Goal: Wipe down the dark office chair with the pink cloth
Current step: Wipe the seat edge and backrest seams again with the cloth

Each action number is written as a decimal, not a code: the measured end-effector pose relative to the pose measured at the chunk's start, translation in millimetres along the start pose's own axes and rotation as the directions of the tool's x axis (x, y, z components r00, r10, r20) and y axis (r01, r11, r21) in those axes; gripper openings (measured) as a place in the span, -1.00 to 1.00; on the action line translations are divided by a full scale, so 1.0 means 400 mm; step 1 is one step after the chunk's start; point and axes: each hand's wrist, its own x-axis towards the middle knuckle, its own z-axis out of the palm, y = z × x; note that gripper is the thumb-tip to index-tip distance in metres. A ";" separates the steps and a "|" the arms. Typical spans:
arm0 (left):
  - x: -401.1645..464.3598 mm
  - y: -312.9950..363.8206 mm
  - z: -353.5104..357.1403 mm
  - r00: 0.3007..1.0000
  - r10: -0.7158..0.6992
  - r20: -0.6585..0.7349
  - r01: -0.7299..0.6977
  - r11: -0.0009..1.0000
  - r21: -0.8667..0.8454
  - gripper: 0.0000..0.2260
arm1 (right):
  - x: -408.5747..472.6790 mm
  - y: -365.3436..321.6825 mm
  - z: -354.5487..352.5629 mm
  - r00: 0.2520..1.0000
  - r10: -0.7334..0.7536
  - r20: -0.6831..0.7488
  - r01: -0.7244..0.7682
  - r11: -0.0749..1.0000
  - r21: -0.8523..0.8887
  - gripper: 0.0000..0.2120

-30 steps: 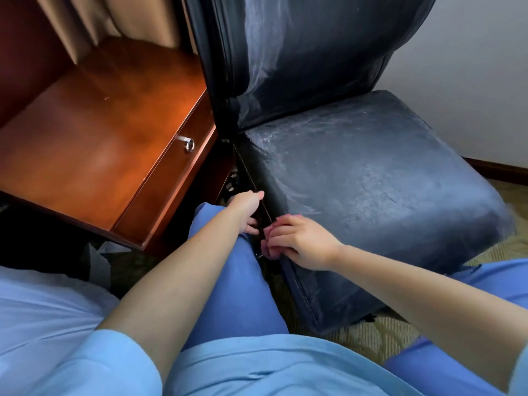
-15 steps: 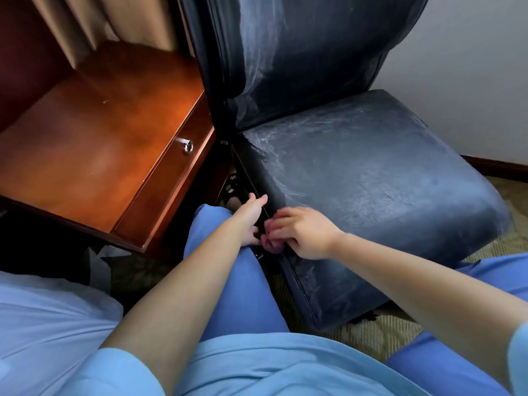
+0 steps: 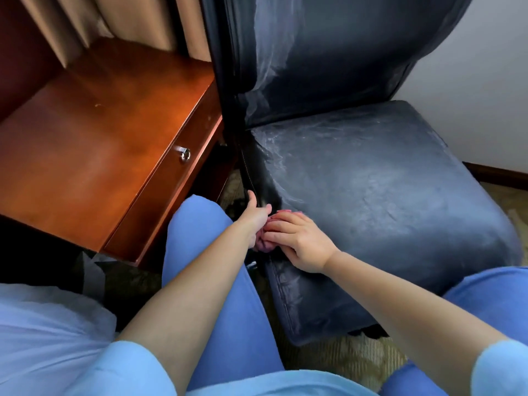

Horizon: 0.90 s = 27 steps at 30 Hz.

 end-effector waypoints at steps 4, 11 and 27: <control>0.049 0.063 -0.022 1.000 -0.020 0.009 0.019 0.998 0.064 -0.43 | 0.056 0.034 0.013 0.998 0.066 -0.004 -0.066 0.998 0.024 -0.69; 0.107 0.147 -0.053 0.998 -0.038 0.045 0.034 0.995 0.097 -0.43 | 0.137 0.079 0.012 0.987 0.157 -0.026 -0.154 0.985 0.080 -0.71; 0.056 0.133 -0.099 0.993 -0.112 0.049 0.110 0.993 0.043 -0.54 | 0.173 0.068 0.003 0.979 0.203 -0.031 -0.201 0.977 0.070 -0.78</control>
